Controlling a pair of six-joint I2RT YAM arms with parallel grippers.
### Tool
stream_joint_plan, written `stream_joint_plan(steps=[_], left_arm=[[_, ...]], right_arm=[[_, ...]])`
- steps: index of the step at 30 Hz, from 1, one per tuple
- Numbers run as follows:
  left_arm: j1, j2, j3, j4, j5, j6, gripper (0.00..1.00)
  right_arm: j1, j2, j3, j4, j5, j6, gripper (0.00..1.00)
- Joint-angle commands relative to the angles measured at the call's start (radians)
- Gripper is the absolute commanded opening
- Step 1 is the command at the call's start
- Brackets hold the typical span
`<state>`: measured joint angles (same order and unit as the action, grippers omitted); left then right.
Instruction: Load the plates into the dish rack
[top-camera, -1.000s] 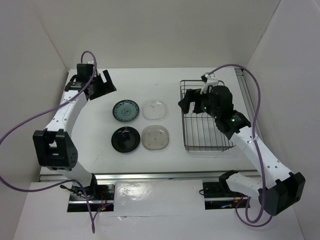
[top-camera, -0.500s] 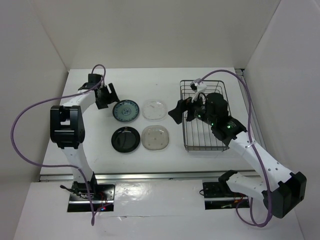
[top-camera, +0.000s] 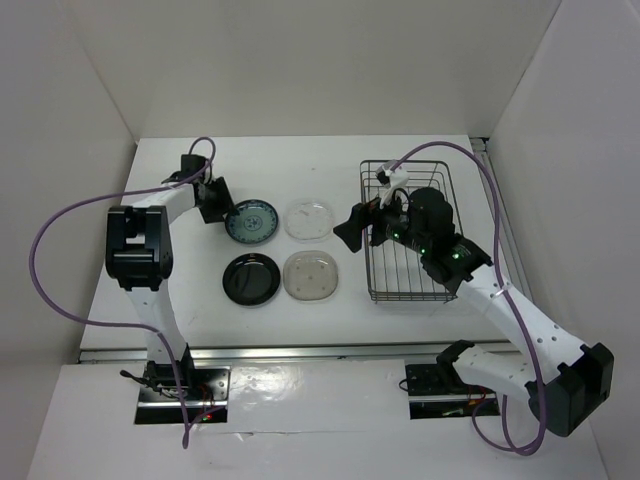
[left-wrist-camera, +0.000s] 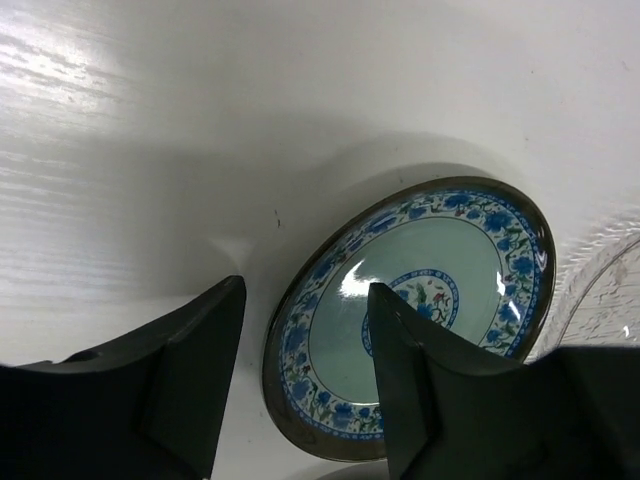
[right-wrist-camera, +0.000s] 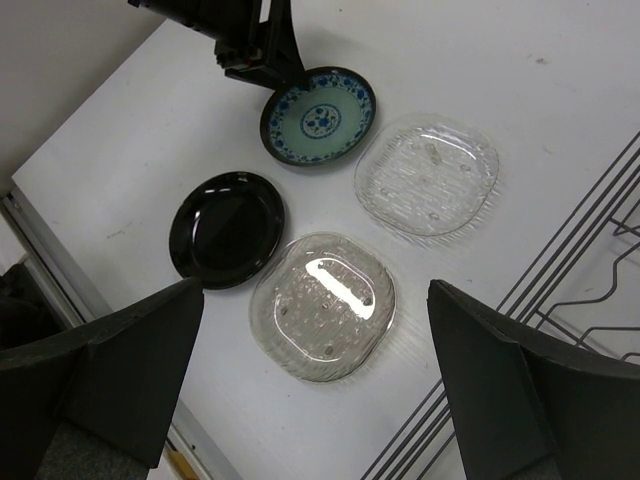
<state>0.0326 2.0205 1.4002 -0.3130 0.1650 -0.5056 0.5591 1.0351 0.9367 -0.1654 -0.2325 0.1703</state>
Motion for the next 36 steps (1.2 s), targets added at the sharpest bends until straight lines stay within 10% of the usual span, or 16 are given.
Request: stream_joint_plan(steps=[1, 9, 15, 36], left_arm=[[-0.005, 0.036, -0.001, 0.005, 0.007, 0.001, 0.59], [-0.025, 0.057, 0.008, -0.006, -0.005, 0.001, 0.42], [-0.025, 0.075, 0.028, -0.04, -0.048, 0.001, 0.0], [0.024, -0.419, 0.102, -0.03, 0.048, 0.076, 0.0]], right_arm=[[0.01, -0.032, -0.012, 0.061, -0.001, -0.014, 1.0], [0.01, -0.032, -0.012, 0.061, 0.009, -0.023, 1.0], [0.019, -0.041, -0.012, 0.061, 0.009, -0.023, 1.0], [0.019, 0.08, -0.084, 0.282, -0.022, 0.047, 1.0]])
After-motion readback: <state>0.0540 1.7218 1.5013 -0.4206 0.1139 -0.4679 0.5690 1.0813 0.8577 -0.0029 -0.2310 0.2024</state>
